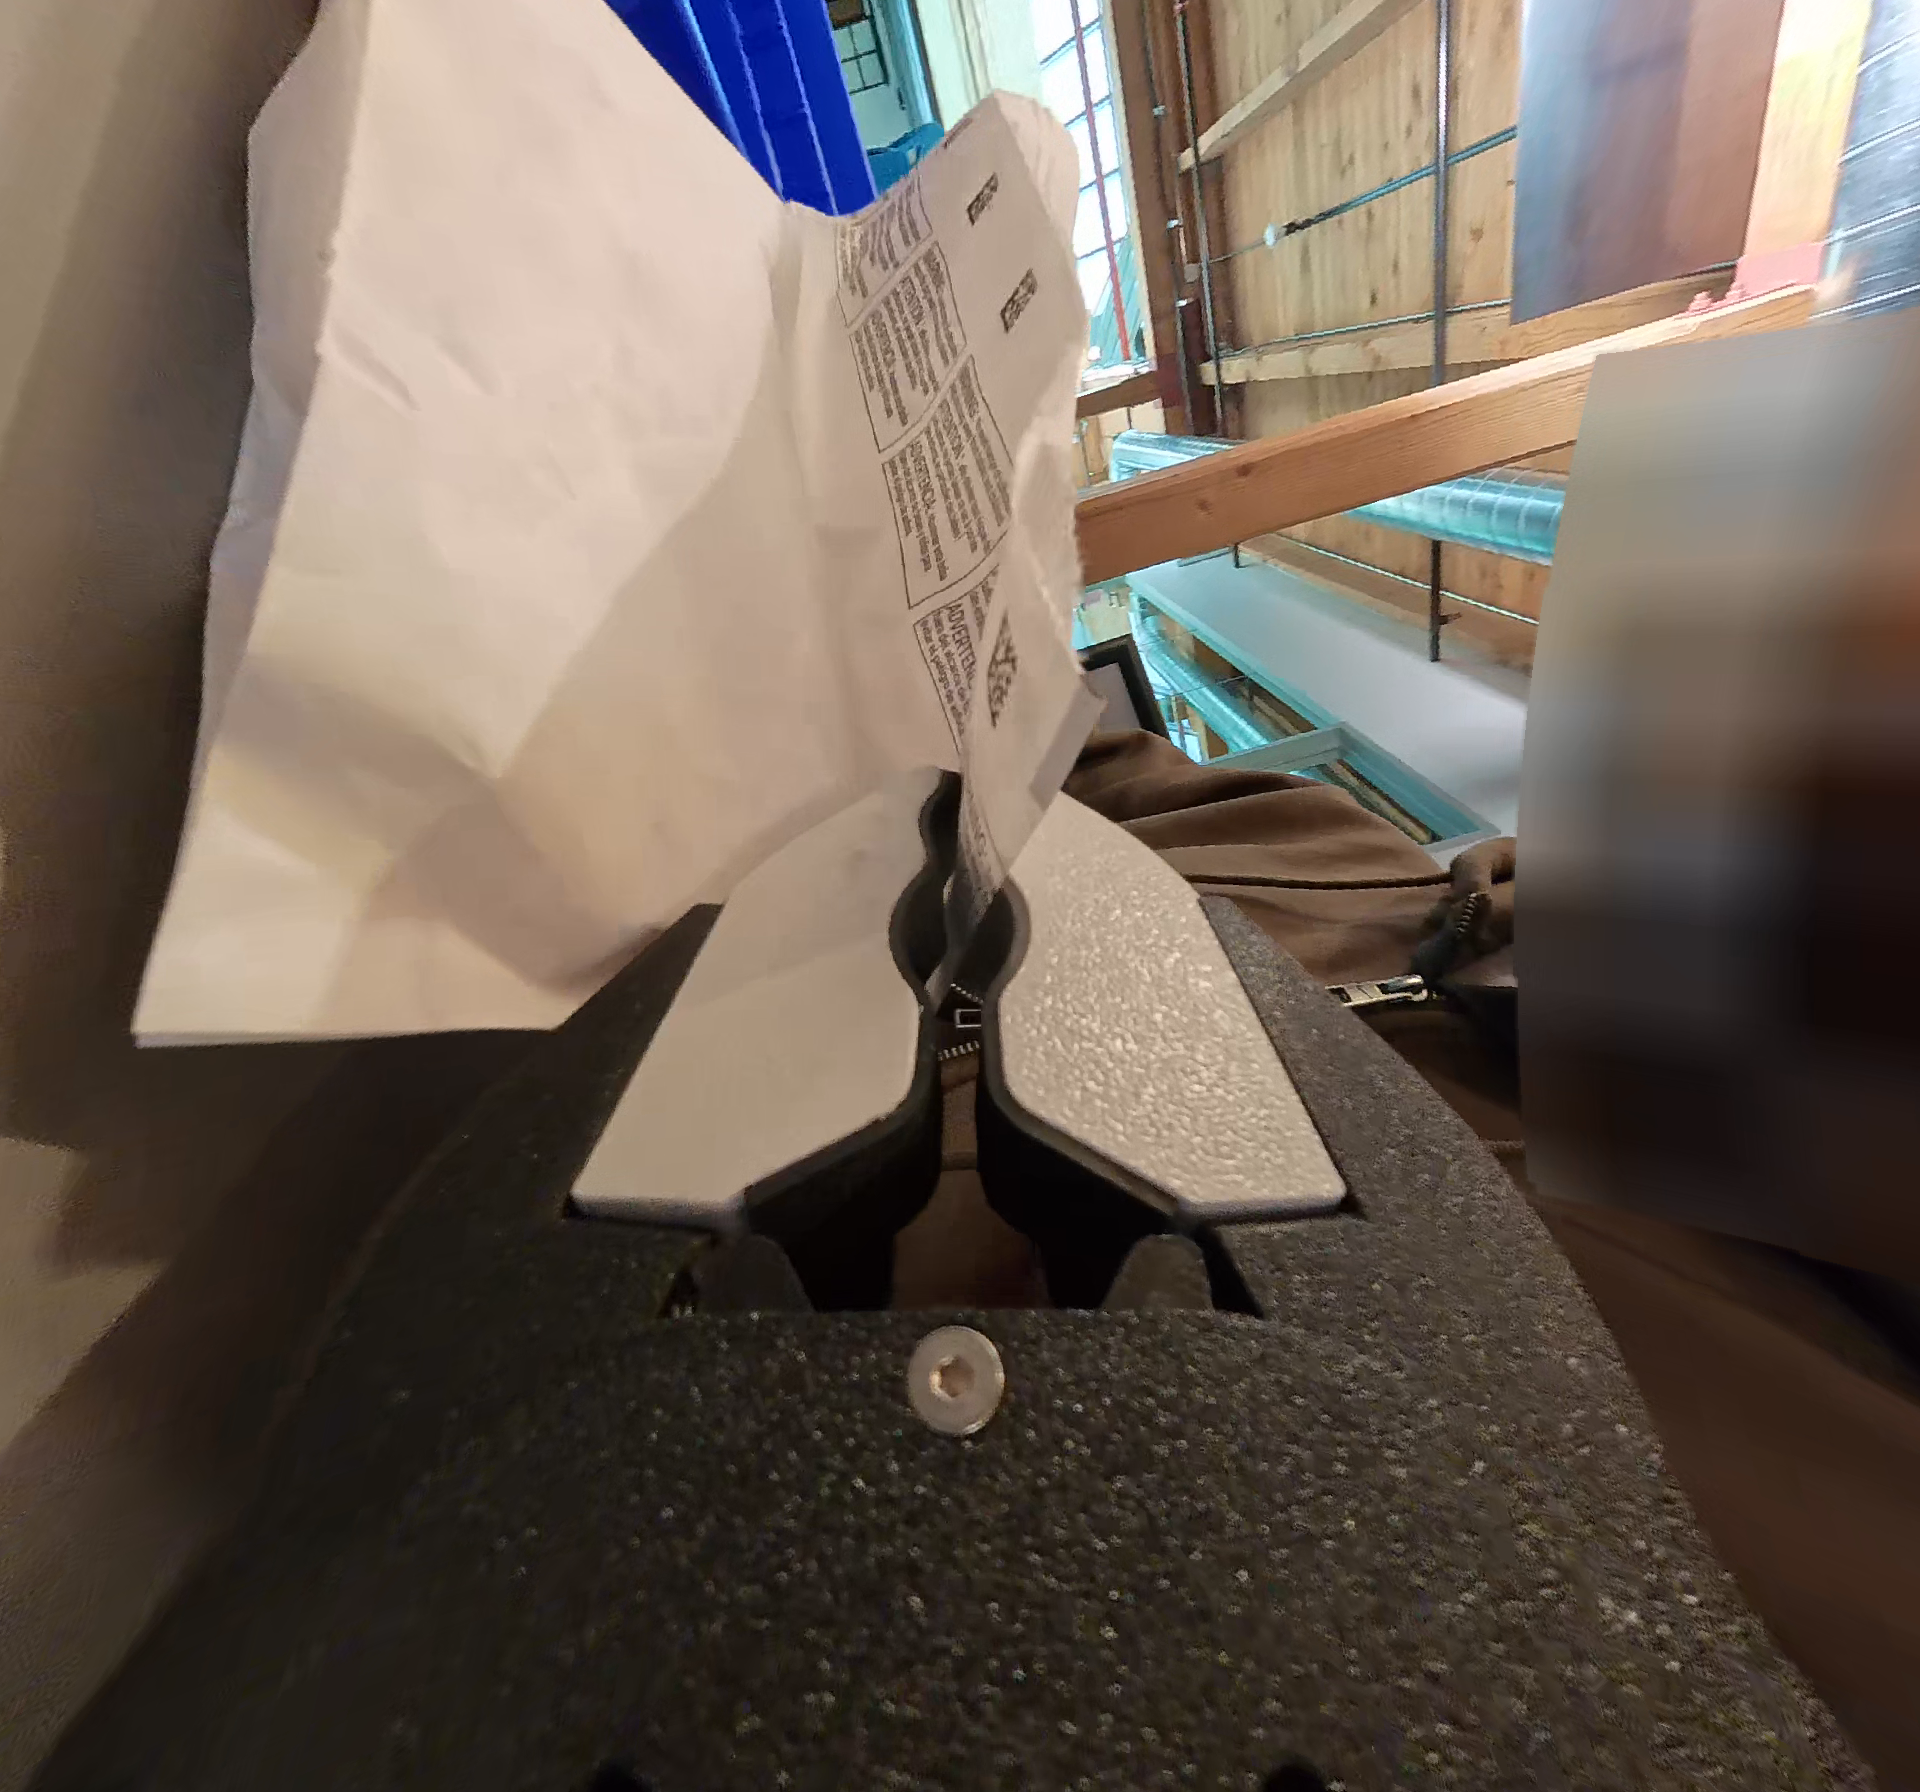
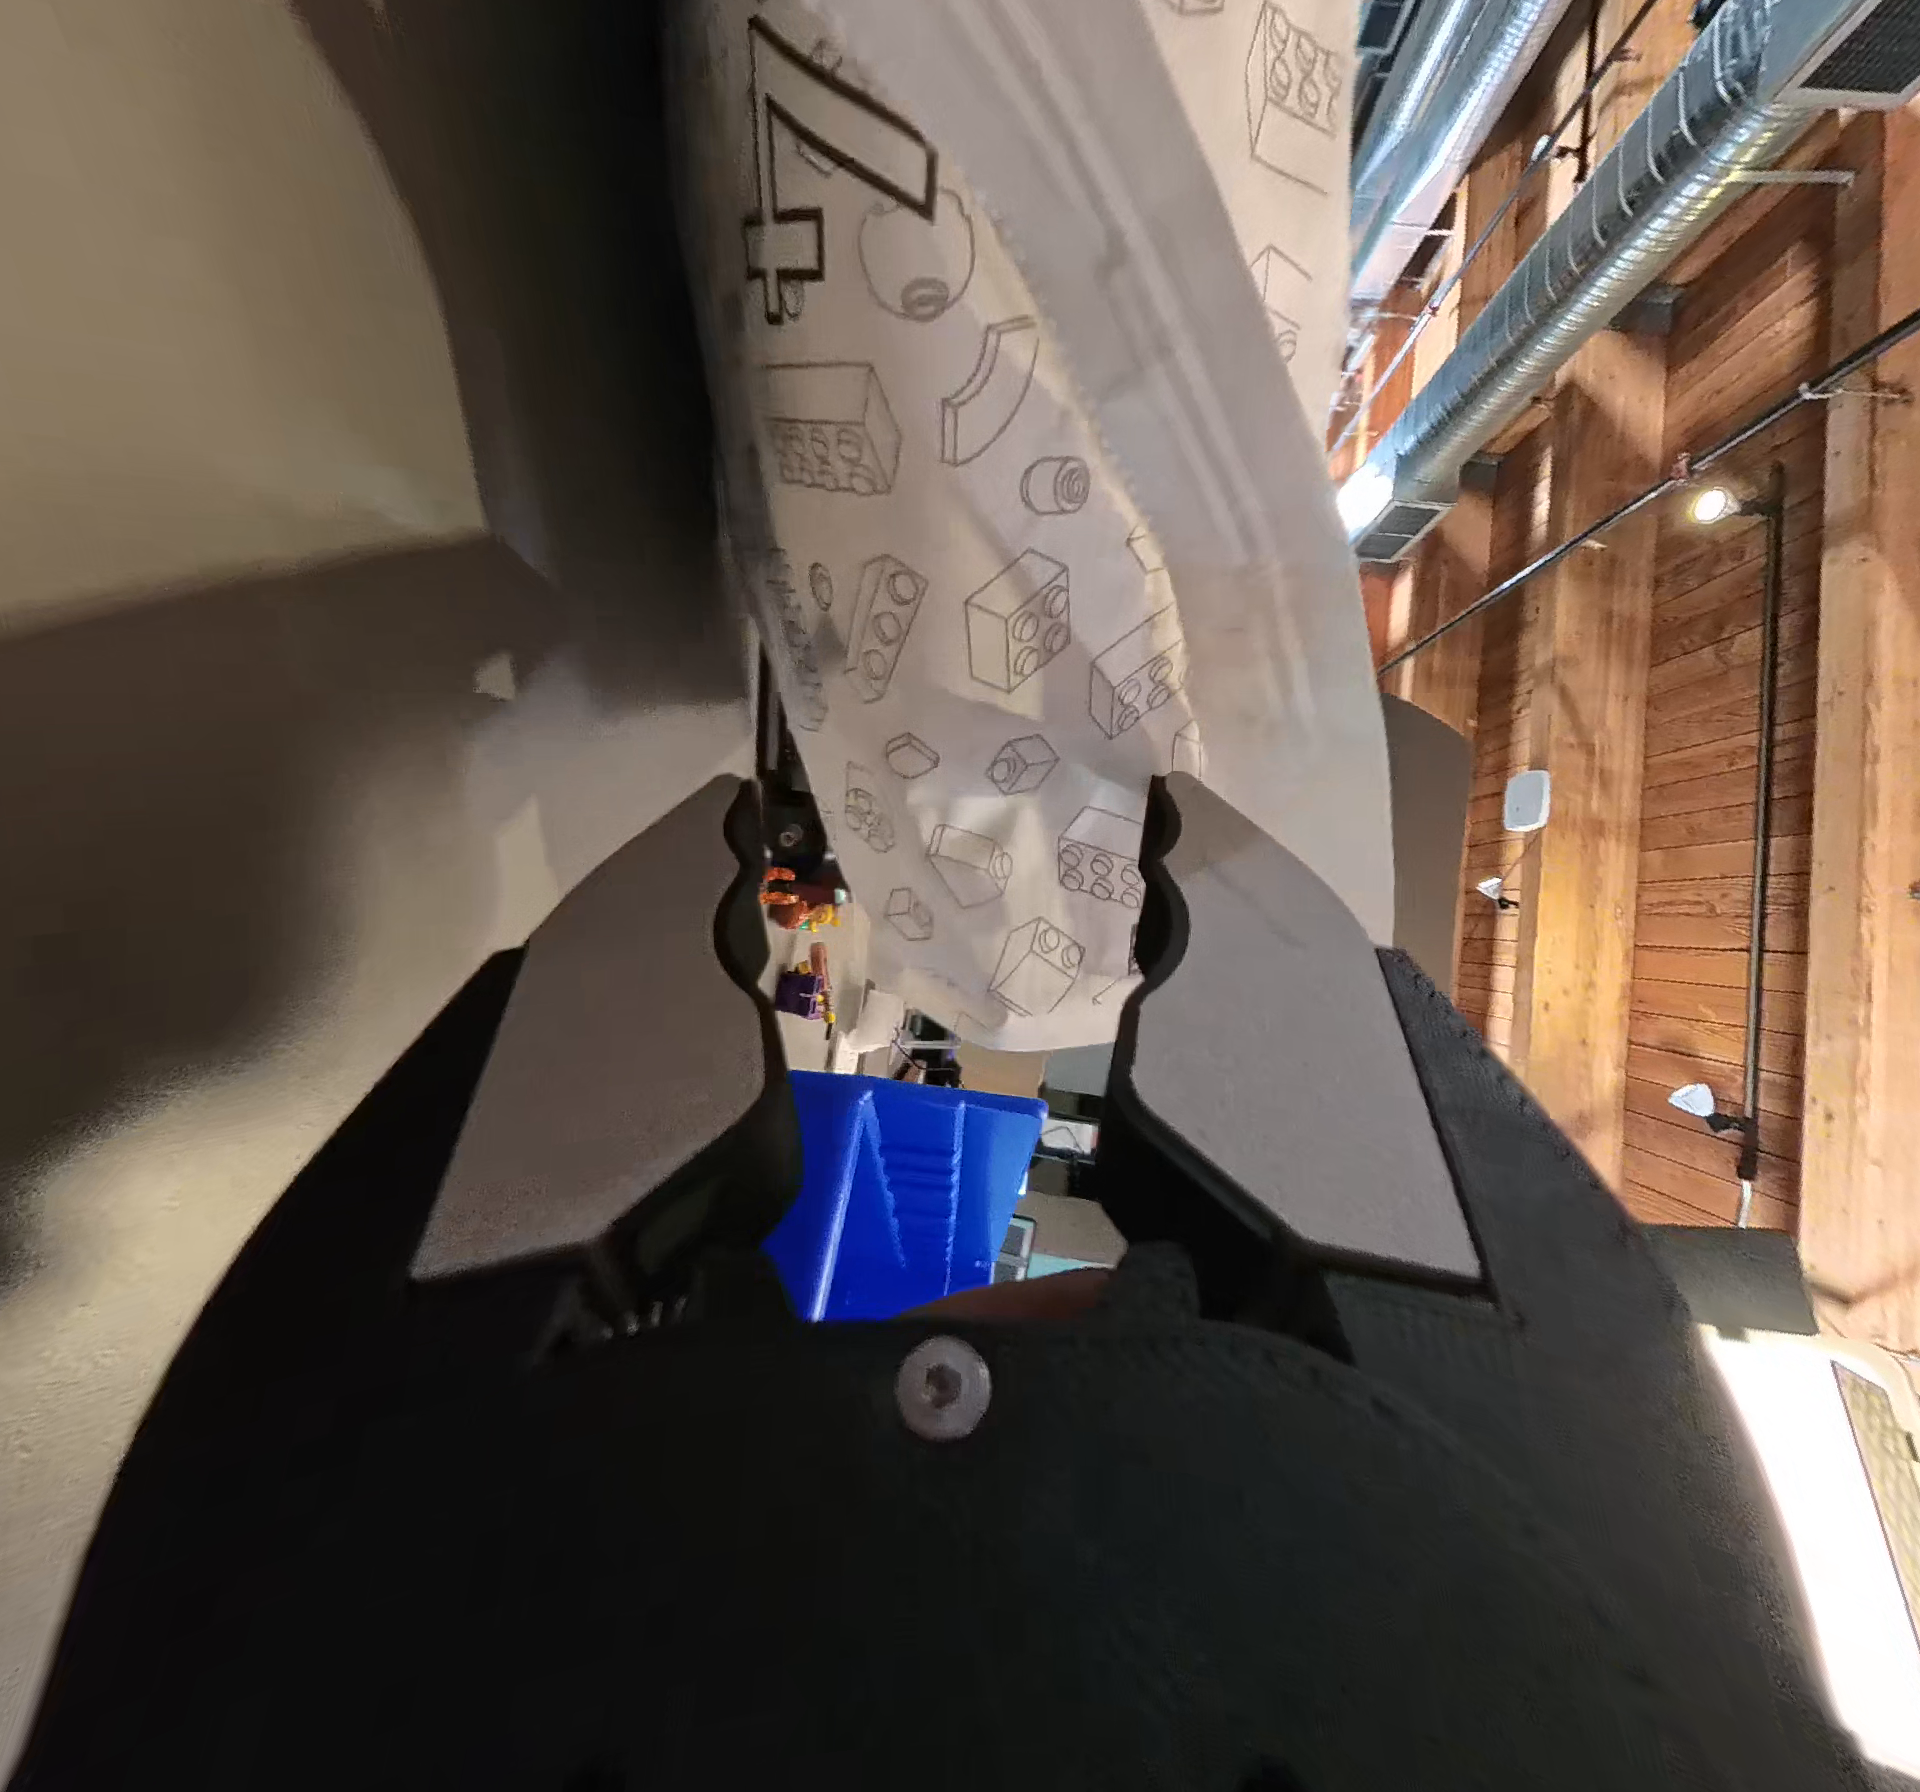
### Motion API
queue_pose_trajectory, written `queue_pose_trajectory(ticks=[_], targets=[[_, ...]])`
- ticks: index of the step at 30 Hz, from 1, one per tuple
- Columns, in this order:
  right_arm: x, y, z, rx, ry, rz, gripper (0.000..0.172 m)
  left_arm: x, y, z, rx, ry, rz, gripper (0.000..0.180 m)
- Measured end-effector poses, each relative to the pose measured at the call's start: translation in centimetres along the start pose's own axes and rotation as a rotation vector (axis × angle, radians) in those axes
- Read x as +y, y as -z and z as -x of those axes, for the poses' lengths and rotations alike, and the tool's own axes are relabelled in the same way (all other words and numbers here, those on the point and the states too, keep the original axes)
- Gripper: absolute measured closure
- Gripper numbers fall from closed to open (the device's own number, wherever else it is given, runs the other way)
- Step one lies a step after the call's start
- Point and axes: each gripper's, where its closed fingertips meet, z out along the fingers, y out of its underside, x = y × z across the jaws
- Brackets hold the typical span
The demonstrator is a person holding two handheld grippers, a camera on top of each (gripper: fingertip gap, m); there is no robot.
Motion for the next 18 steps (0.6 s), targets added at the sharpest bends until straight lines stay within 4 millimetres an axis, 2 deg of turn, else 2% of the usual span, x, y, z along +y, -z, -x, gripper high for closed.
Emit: queue_pose_trajectory(ticks=[5, 7, 11, 15, 18], targets=[[0.1, -0.4, -0.7, 0.024, 0.014, 0.016, 0.101, 0.9, -0.4, -0.7, 0.049, 0.005, 0.03, 0.18], [-0.1, -0.8, -0.5, 0.002, 0.042, 0.006, 0.115, 1.3, -0.6, -0.6, 0.048, 0.004, 0.055, 0.18], [-0.6, -1.4, 0.2, -0.059, 0.137, -0.045, 0.155, 1.8, -0.7, -0.4, 0.029, -0.001, 0.084, 0.18], [-0.9, -1.3, 0.4, -0.104, 0.12, -0.064, 0.165, 1.6, 0.4, 0.8, -0.073, -0.013, 0.044, 0.18], [-1.0, -1.2, 0.6, -0.183, 0.1, -0.024, 0.166, 1.5, 1.8, 0.7, -0.149, -0.117, 0.044, 0.176]])
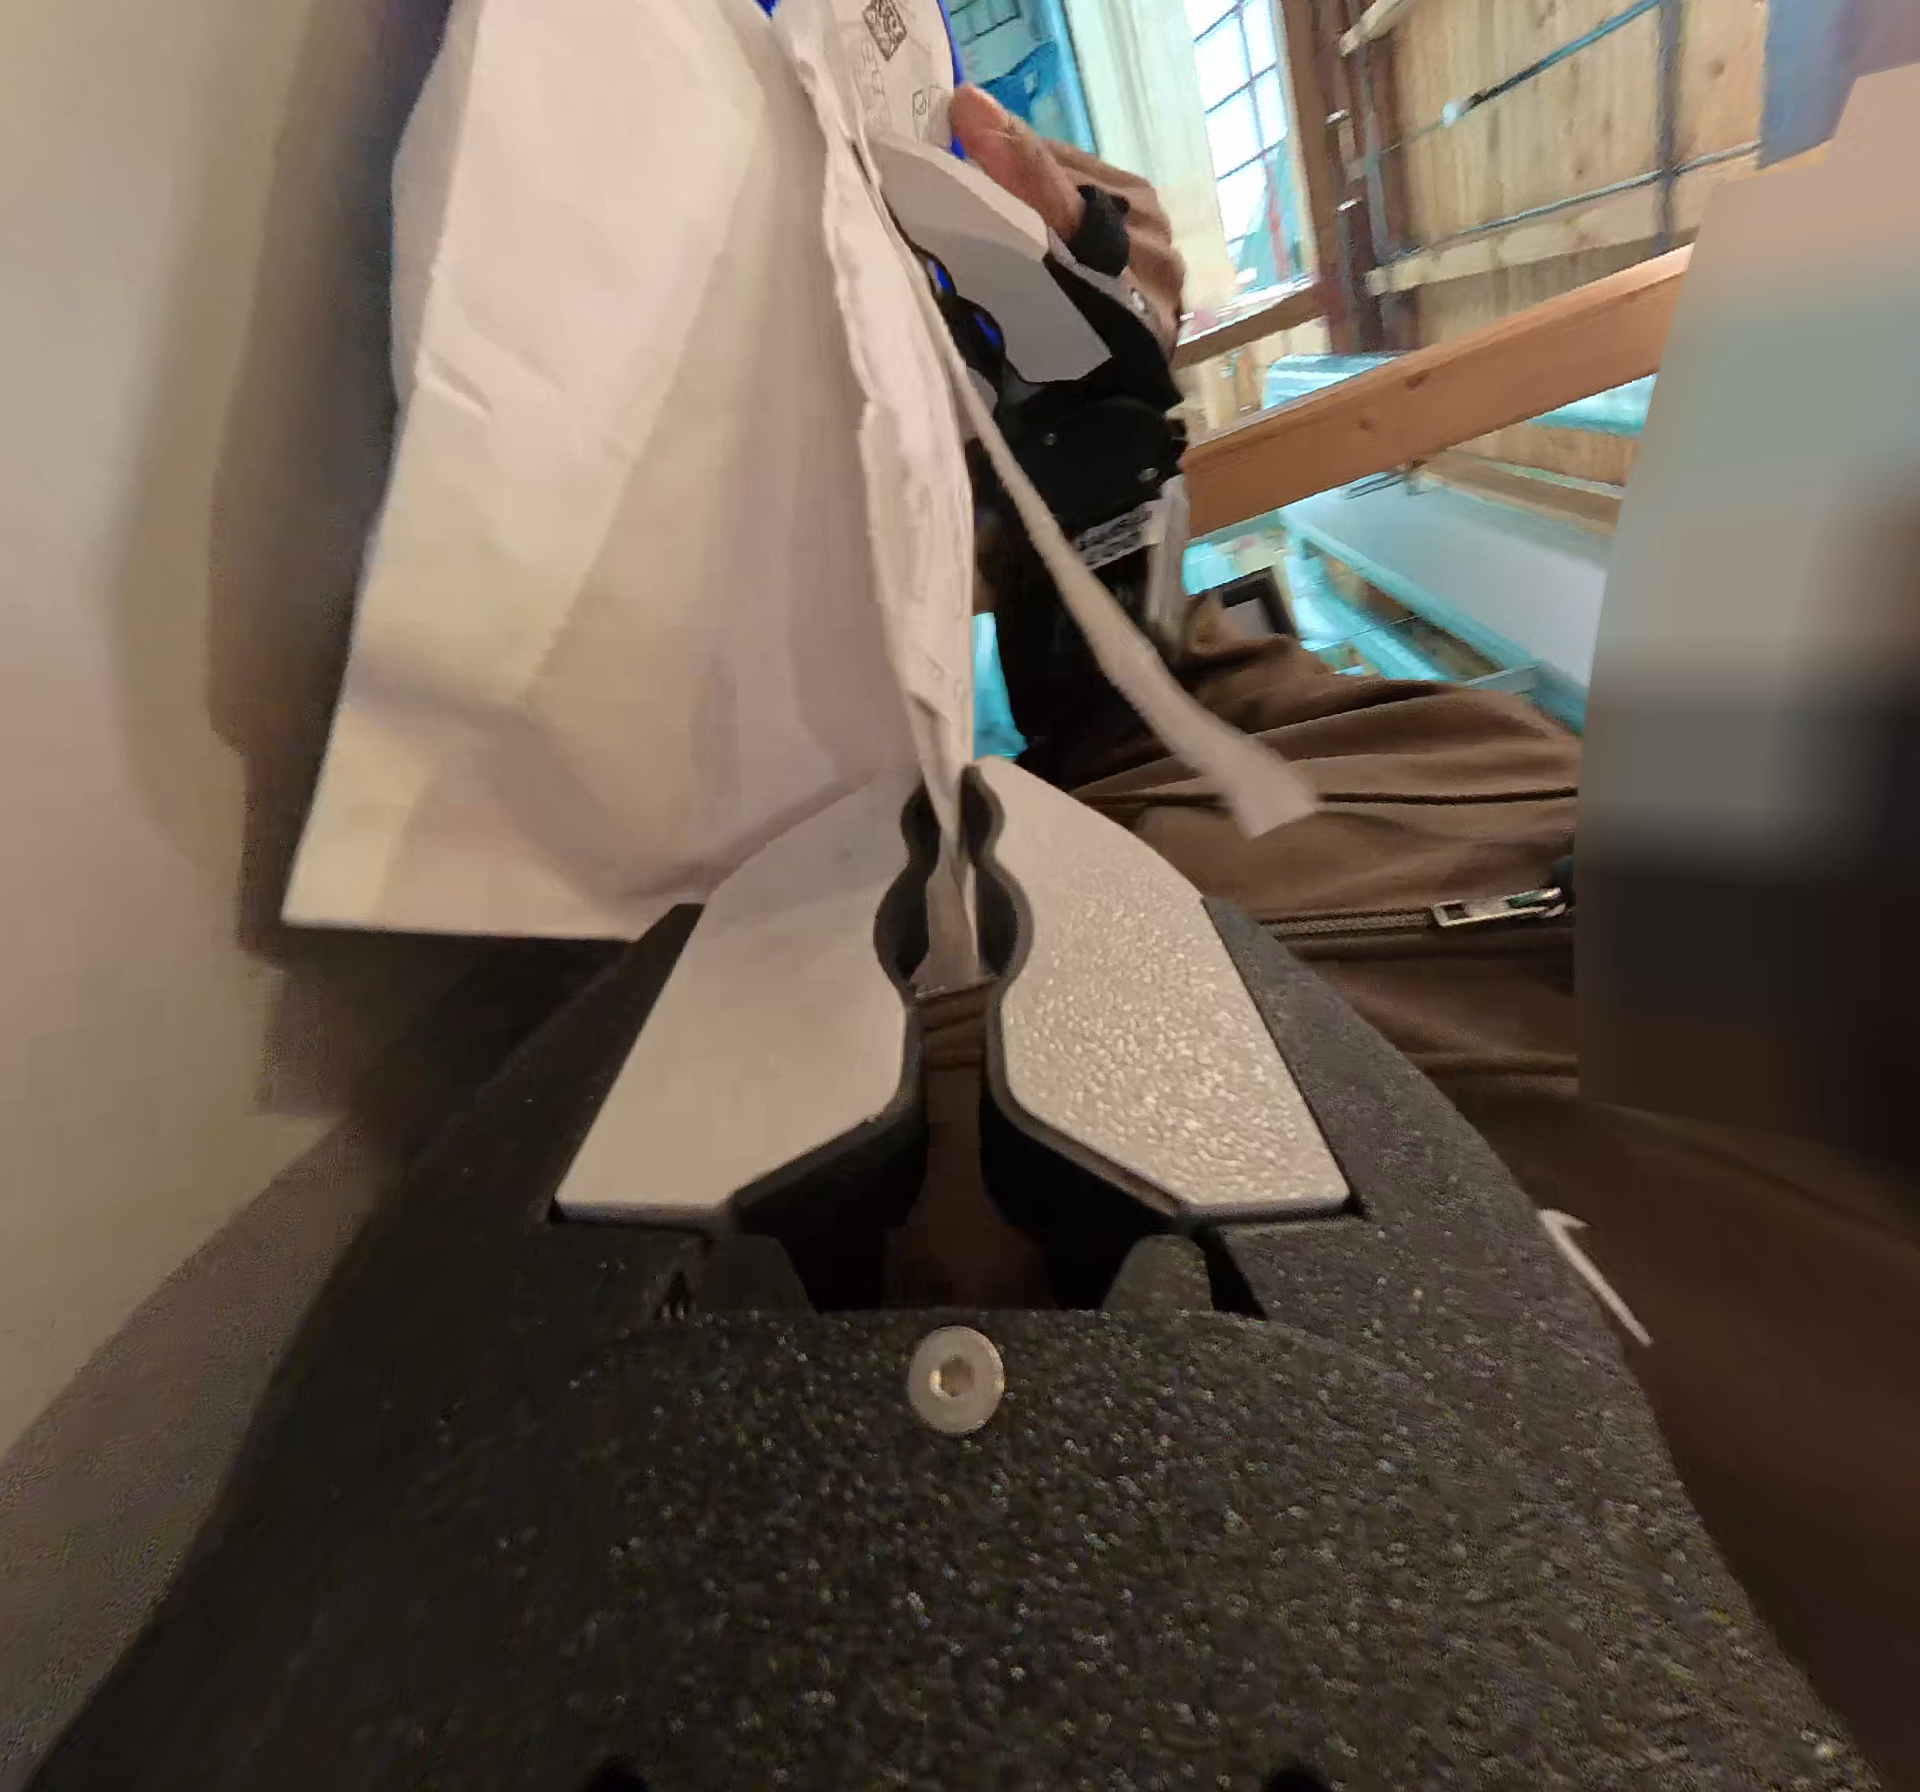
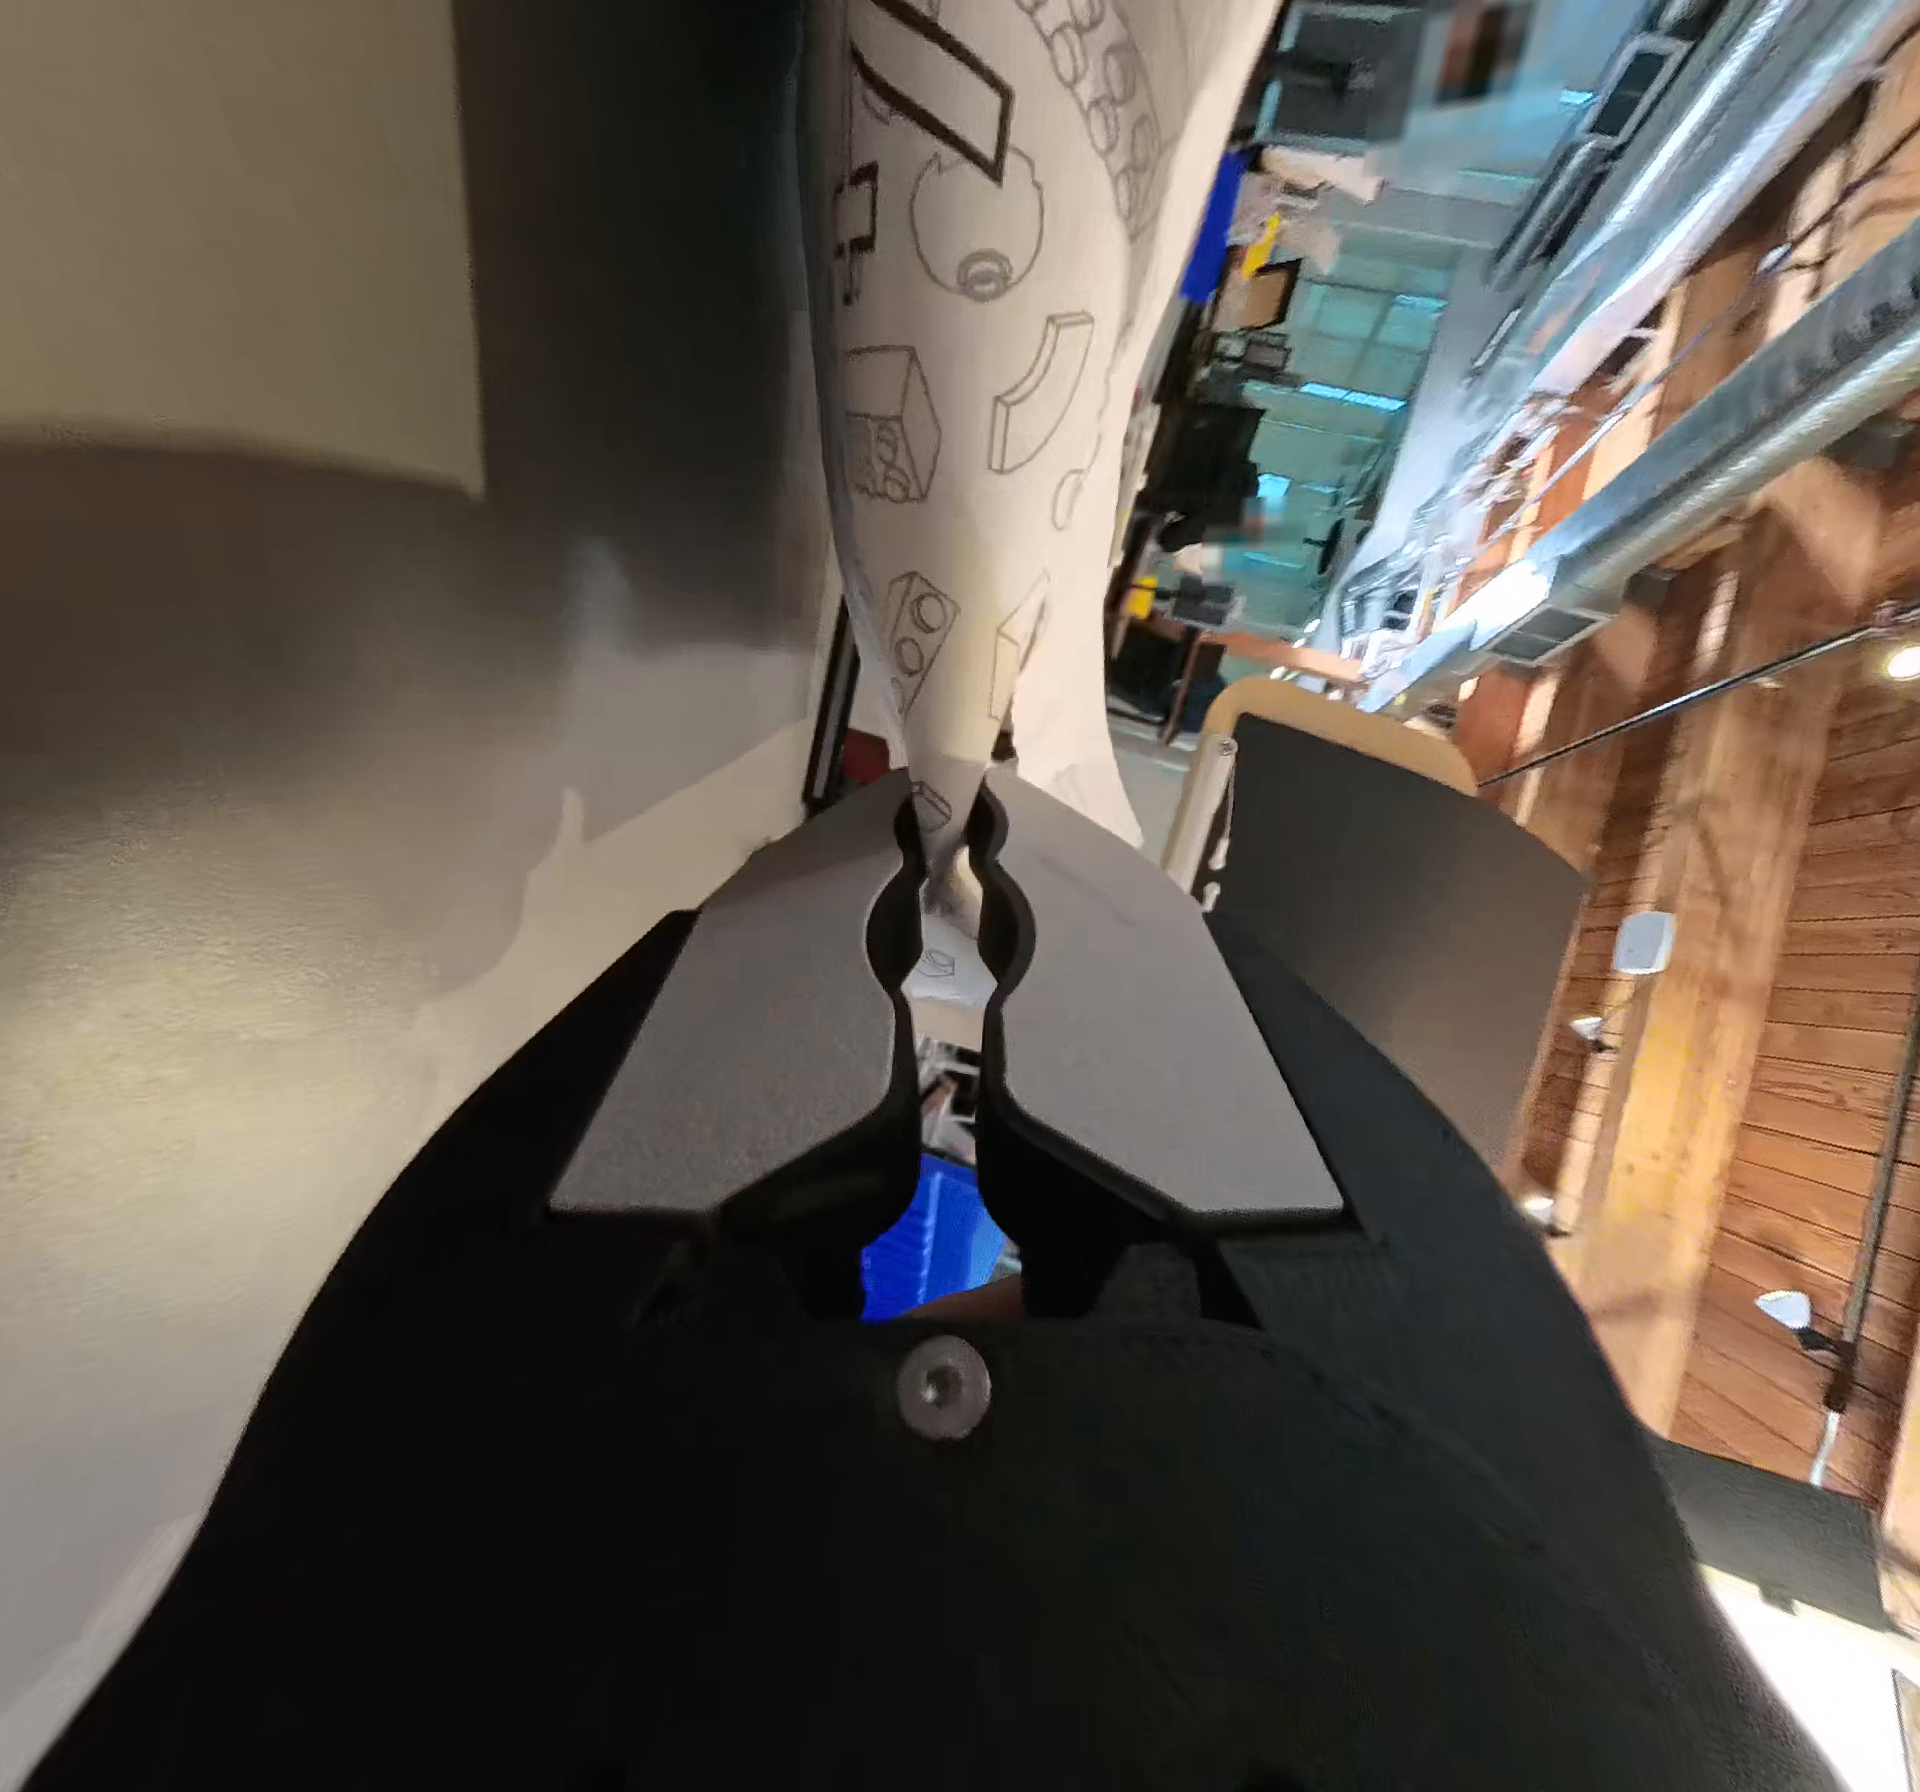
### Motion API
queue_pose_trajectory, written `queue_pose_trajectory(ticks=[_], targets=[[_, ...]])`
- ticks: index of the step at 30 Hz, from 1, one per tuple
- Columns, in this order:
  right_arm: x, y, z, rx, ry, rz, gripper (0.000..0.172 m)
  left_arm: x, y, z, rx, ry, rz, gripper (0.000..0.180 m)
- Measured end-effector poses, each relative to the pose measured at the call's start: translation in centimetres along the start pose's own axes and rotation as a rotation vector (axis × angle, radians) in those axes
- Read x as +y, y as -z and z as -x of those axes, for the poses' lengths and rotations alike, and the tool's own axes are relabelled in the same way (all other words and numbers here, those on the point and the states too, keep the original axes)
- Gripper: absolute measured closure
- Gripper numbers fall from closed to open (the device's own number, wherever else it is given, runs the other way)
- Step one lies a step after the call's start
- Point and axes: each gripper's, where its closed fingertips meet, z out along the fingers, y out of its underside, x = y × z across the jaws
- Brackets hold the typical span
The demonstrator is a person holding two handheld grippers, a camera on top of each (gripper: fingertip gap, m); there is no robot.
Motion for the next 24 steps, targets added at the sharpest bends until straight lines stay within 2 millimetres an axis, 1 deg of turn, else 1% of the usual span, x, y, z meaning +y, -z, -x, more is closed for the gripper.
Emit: queue_pose_trajectory(ticks=[2, 4, 6, 8, 9, 11, 13, 14, 16, 18, 20, 21, 22, 23, 24], targets=[[0.1, 0.1, -0.1, -0.047, -0.023, 0.025, 0.166, -0.4, 1.5, 0.3, -0.121, -0.123, 0.004, 0.165], [0.2, 0.3, -0.1, -0.1, -0.05, 0.052, 0.166, -1.3, 3.3, 0.3, -0.274, -0.272, 0.008, 0.151], [0.3, 0.4, -0.2, -0.142, -0.065, 0.073, 0.166, -2.7, 4.9, -0.9, -0.411, -0.445, -0.004, 0.132], [0.2, 0.4, -0.4, -0.182, -0.093, 0.093, 0.166, -4.1, 5.5, -3.1, -0.516, -0.641, -0.015, 0.119], [0.2, 0.5, -0.4, -0.201, -0.106, 0.102, 0.166, -4.7, 5.4, -4.3, -0.561, -0.746, -0.019, 0.115], [0.0, 0.5, -0.6, -0.237, -0.126, 0.13, 0.166, -5.2, 4.2, -6.5, -0.635, -0.967, 0.007, 0.108], [-0.4, 0.4, -0.7, -0.283, -0.153, 0.152, 0.167, -5.2, 2.2, -7.6, -0.71, -1.177, 0.067, 0.104], [-0.6, 0.4, -0.8, -0.308, -0.17, 0.164, 0.166, -5.4, 1.3, -7.6, -0.758, -1.275, 0.101, 0.103], [-1.2, 0.3, -1.2, -0.338, -0.201, 0.174, 0.166, -5.8, -0.3, -6.7, -0.873, -1.432, 0.191, 0.103], [-1.9, 0.2, -1.9, -0.343, -0.203, 0.166, 0.166, -5.8, -1.0, -4.3, -1.007, -1.508, 0.365, 0.104], [-2.5, 0.2, -2.5, -0.342, -0.208, 0.146, 0.167, -6.8, -0.2, -1.7, -1.2, -1.606, 0.53, 0.11], [-2.9, 0.3, -2.7, -0.352, -0.217, 0.128, 0.167, -6.9, 0.2, -0.5, -1.249, -1.627, 0.614, 0.114], [-3.1, 0.3, -2.7, -0.363, -0.228, 0.12, 0.167, -6.7, 0.3, 0.2, -1.243, -1.624, 0.668, 0.125], [-3.1, 0.3, -2.7, -0.358, -0.229, 0.122, 0.168, -6.4, 0.5, 0.8, -1.232, -1.608, 0.721, 0.131], [-2.8, 0.2, -2.7, -0.354, -0.226, 0.129, 0.168, -6.2, 1.0, 1.5, -1.247, -1.593, 0.78, 0.131]])
